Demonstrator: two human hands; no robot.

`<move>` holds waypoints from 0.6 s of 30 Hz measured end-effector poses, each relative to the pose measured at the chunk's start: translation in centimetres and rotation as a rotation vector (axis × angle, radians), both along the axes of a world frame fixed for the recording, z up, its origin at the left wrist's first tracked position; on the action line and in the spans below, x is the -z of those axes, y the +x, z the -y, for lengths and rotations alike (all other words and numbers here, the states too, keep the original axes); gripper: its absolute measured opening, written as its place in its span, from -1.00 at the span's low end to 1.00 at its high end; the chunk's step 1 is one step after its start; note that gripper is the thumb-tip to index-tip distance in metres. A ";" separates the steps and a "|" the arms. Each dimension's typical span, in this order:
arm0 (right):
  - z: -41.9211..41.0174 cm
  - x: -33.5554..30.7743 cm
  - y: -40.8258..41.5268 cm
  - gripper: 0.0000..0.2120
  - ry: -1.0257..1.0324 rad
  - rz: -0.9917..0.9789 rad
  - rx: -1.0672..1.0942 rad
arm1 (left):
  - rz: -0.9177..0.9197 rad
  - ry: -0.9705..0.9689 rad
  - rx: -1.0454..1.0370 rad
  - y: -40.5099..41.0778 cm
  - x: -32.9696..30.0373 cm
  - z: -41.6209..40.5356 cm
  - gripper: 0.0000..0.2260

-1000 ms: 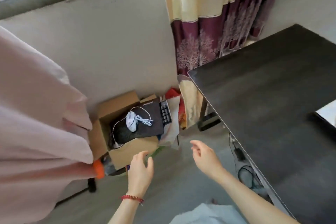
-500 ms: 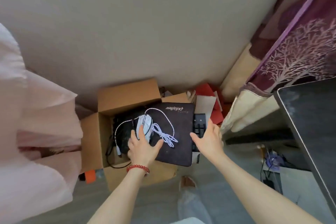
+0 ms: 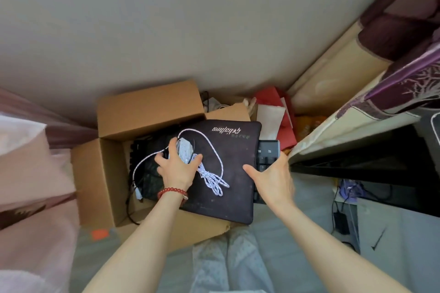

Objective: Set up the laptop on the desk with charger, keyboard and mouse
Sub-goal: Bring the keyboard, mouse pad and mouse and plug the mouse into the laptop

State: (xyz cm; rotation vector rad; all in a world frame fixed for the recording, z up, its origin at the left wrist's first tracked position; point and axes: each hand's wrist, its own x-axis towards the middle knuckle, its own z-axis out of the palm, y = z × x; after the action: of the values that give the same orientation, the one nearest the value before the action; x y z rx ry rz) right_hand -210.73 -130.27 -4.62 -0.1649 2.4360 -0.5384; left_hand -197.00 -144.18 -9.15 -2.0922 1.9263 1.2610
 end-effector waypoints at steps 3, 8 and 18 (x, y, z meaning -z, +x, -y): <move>0.3 -1.4 0.4 -0.19 -0.019 0.049 0.014 | -0.043 -0.007 -0.028 0.1 -1.3 0.1 -0.43; 1.1 -4.2 2.2 -0.37 -0.172 0.078 0.006 | -0.095 -0.007 -0.051 2.6 -4.1 0.1 -0.49; 4.8 -10.2 6.1 -0.53 -0.347 0.055 -0.097 | -0.135 -0.120 -0.030 7.9 -11.4 -2.0 -0.51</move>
State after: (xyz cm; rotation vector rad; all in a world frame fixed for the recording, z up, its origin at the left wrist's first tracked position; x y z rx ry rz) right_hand -204.60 -135.12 5.56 -0.4040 2.2511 -0.9053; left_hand -189.07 -142.19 2.25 -2.1510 2.0824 1.3583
